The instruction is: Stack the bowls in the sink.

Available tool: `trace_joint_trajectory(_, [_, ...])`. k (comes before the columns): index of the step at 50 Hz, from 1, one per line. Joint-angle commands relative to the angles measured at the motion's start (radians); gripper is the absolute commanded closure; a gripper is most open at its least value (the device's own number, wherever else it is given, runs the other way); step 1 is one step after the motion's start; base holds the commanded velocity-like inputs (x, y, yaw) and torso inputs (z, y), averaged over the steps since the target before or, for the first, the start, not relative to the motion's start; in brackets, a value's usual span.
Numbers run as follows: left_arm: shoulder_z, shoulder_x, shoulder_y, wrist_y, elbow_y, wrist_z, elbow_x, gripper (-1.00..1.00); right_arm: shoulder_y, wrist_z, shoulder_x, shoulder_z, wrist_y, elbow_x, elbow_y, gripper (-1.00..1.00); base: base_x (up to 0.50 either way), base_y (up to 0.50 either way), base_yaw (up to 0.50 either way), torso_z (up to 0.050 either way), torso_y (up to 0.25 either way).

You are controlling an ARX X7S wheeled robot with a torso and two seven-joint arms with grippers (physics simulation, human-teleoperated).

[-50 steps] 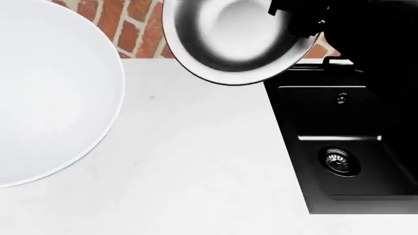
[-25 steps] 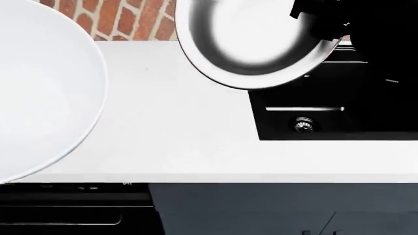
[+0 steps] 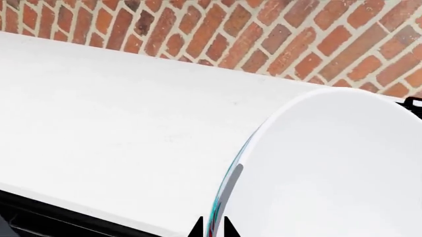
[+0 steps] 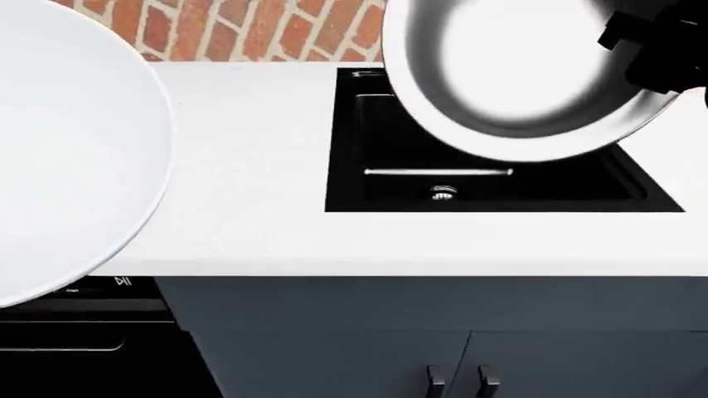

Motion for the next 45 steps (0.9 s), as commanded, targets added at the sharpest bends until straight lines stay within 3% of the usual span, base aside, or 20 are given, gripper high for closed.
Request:
trace_joint_trajectory(1, [-0.004, 0.003, -0.019, 0.000, -0.004, -0.003, 0.006, 1.00, -0.048, 0.019, 0.103, 0.055, -0.019, 0.004, -0.029, 1.00, 0.14, -0.50, 0.00, 0.000, 0.000])
trace_joint_trajectory(13, [-0.005, 0.007, -0.019, 0.007, -0.003, -0.004, 0.015, 1.00, -0.101, 0.028, 0.208, 0.119, -0.058, 0.038, -0.054, 1.00, 0.14, -0.50, 0.00, 0.000, 0.000])
trace_joint_trajectory(27, [-0.006, 0.006, -0.017, 0.006, -0.004, -0.001, 0.020, 1.00, -0.138, 0.026, 0.233, 0.139, -0.092, 0.026, -0.068, 1.00, 0.14, -0.50, 0.00, 0.000, 0.001])
trace_joint_trajectory(45, [-0.012, -0.016, -0.012, 0.001, -0.007, 0.003, 0.031, 1.00, -0.079, 0.039, 0.200, 0.075, -0.039, 0.005, -0.046, 1.00, 0.01, 0.00, 0.00, 0.001, 0.001])
